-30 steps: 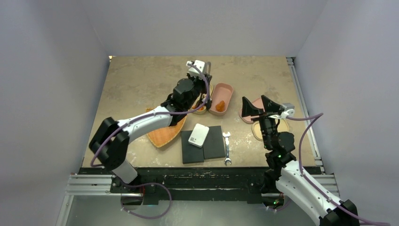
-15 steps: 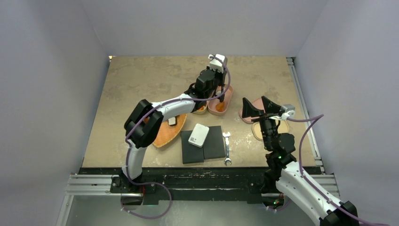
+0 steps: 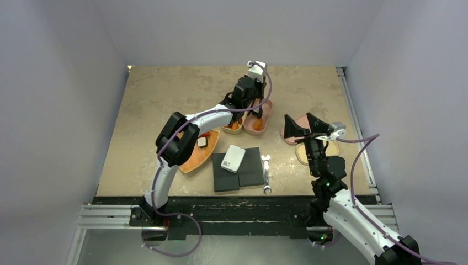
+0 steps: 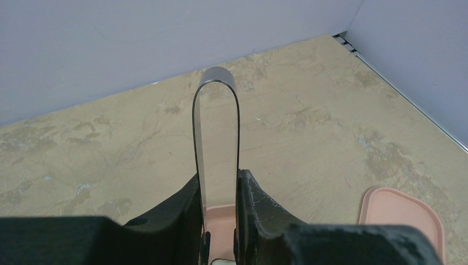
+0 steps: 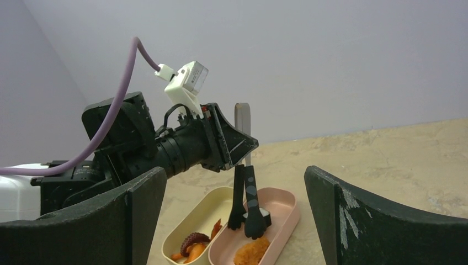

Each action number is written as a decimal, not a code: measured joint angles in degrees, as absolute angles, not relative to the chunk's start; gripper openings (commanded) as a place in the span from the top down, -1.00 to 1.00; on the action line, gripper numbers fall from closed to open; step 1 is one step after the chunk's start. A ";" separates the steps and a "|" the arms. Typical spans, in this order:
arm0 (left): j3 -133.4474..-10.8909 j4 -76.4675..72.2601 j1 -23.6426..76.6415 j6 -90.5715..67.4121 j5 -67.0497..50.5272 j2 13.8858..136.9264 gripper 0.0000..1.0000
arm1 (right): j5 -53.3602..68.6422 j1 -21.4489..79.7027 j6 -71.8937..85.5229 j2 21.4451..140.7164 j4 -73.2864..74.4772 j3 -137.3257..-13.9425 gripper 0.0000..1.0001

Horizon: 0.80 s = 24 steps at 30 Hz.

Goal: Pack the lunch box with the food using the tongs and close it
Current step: Place the fake food in the packing box.

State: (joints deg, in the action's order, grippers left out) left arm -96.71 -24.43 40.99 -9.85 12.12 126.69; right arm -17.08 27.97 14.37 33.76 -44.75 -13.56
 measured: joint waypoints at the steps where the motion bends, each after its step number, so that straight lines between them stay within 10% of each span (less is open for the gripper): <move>1: -96.77 -24.34 40.91 -9.85 11.92 126.69 0.46 | -17.06 27.97 14.37 33.91 -44.82 -13.56 -0.98; 24: -97.41 -22.74 40.93 -8.97 10.50 125.51 0.53 | -17.08 27.97 14.37 34.30 -45.01 -13.56 -0.98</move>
